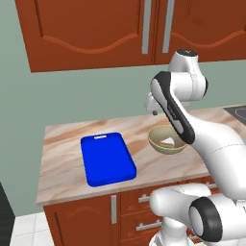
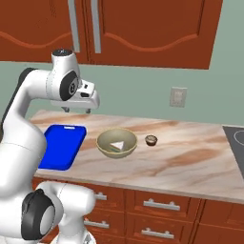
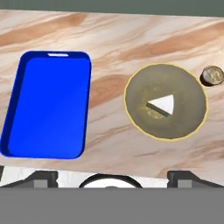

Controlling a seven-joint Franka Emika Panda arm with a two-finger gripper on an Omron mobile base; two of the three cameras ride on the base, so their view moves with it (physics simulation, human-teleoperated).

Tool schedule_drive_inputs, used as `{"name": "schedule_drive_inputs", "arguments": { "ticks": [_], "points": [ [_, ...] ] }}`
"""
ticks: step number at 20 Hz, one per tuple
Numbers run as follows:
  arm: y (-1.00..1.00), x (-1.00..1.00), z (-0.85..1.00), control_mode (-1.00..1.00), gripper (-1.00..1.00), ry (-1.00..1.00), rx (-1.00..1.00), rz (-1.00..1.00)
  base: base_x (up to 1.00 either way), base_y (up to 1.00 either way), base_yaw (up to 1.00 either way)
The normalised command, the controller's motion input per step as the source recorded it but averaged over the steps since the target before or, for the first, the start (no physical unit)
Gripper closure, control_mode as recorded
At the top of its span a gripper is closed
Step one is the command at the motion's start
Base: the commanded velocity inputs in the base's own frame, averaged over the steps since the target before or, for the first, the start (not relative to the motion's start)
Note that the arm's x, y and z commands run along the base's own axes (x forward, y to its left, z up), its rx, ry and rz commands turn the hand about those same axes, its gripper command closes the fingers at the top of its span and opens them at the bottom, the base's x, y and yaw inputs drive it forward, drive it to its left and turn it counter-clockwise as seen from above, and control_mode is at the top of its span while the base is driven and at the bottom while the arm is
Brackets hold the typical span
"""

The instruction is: Place the bowl with cake and the cupcake onto the tray.

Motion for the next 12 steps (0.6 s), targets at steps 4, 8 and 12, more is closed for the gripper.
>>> {"name": "schedule_drive_inputs", "arguments": {
  "ticks": [4,8,12],
  "points": [
    [0.0,0.0,0.0,1.0,-1.0,0.0,0.0,0.0,0.58,0.43,-0.03],
    [0.0,0.0,0.0,1.0,-1.0,0.0,0.0,0.0,0.21,0.18,0.0],
    [0.0,0.0,0.0,1.0,-1.0,0.0,0.0,0.0,0.0,0.0,0.0]
  ]
}}
